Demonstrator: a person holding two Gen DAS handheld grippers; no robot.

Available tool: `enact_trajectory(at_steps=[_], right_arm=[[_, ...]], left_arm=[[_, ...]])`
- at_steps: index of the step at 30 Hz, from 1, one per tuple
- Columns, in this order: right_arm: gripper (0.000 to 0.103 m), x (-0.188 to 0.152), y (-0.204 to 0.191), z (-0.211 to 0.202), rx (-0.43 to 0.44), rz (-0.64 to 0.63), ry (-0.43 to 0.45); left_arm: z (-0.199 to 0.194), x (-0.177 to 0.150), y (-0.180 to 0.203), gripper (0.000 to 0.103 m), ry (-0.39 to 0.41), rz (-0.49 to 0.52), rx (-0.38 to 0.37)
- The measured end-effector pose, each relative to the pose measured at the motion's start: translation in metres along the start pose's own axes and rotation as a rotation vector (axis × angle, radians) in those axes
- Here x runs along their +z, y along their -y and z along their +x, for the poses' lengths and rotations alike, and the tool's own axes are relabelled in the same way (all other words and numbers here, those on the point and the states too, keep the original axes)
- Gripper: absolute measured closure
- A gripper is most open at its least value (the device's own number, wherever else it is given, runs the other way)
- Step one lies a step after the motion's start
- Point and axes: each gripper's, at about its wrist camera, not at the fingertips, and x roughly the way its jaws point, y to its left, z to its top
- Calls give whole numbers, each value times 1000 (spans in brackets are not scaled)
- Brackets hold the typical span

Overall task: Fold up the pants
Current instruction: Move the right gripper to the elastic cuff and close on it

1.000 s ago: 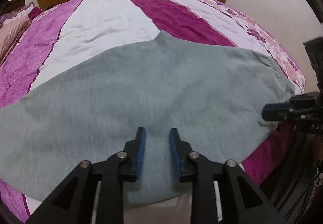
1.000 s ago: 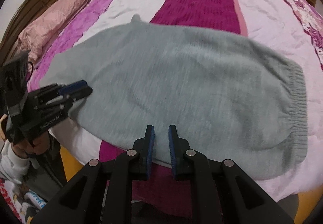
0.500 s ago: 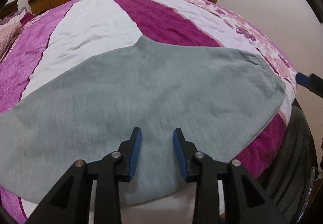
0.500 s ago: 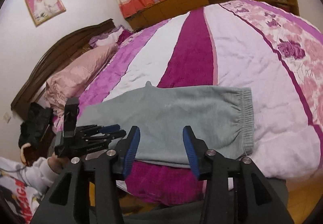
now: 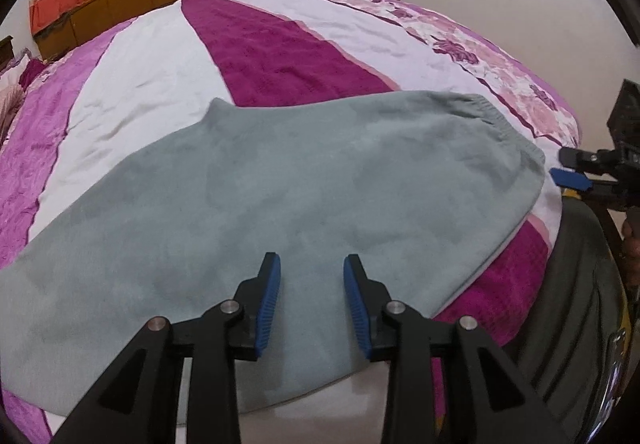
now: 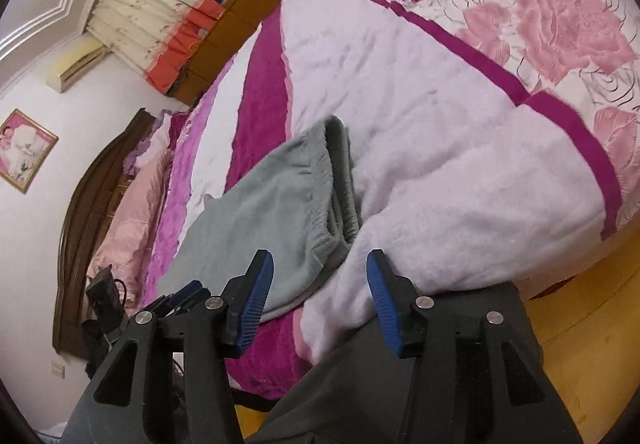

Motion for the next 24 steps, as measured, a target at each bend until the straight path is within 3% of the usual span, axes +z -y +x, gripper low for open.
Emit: enact_trajectory(at_steps=[12, 16, 20, 24], right_arm=[[51, 18, -2, 37, -37, -30, -64], [51, 30, -8, 41, -29, -54, -32], [51, 36, -3, 60, -87, -28, -139], [51, 25, -6, 58, -52, -45, -184]], left_arm=[[5, -2, 19, 68, -14, 20, -26], [7, -3, 18, 68, -22, 13, -29], [6, -3, 17, 68, -22, 16, -30], [8, -4, 15, 68, -24, 14, -28]])
